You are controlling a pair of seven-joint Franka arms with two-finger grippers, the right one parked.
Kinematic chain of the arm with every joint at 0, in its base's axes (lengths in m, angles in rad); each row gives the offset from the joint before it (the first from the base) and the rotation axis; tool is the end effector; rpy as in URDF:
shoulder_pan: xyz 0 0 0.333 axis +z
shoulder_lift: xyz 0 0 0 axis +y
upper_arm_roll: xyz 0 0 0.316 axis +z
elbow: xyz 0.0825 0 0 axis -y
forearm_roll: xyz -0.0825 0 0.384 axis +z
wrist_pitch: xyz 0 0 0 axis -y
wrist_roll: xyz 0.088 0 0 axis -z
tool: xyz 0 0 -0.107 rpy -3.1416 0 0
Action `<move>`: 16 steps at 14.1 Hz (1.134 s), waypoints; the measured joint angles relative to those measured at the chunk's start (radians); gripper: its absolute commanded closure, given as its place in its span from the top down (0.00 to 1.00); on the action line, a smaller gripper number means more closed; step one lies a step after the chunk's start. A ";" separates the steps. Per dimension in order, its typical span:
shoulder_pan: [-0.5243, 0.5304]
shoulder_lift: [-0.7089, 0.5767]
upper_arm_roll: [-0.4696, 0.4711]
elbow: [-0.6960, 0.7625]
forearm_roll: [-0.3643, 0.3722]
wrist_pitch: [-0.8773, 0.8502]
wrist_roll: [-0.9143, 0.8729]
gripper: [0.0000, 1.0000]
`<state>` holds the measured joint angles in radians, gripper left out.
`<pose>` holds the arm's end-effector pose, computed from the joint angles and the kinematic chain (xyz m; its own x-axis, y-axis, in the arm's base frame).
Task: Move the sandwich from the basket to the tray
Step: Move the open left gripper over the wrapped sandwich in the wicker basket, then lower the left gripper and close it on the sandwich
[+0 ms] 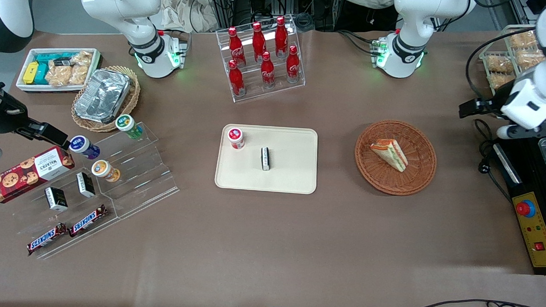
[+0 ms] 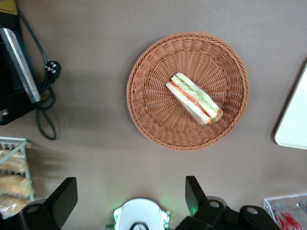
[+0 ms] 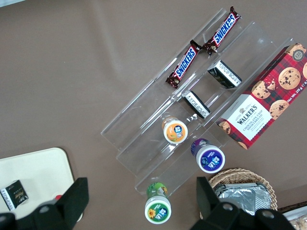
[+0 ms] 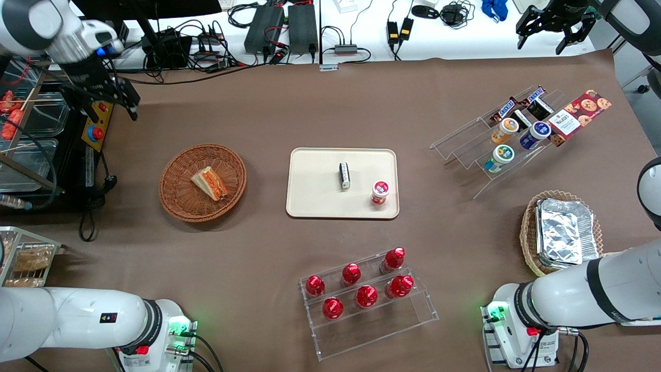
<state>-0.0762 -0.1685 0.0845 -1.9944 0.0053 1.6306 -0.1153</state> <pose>0.4864 0.0066 0.5189 0.9737 0.1189 -0.1944 0.1186 -0.9929 -0.0134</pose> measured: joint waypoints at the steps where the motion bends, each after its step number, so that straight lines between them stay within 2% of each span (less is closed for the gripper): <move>1: -0.001 -0.037 0.000 -0.092 -0.001 0.085 -0.032 1.00; 4: -0.015 -0.133 -0.018 -0.366 -0.003 0.344 -0.138 1.00; 6: -0.025 -0.152 -0.035 -0.460 -0.005 0.444 -0.234 1.00; 12: -0.033 -0.043 -0.145 -0.489 -0.007 0.555 -0.650 0.99; 16: -0.039 0.054 -0.169 -0.489 -0.009 0.659 -0.765 1.00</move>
<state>-0.1152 -0.1145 -0.0841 -2.4836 -0.0038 2.2895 -0.8801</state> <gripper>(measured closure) 0.000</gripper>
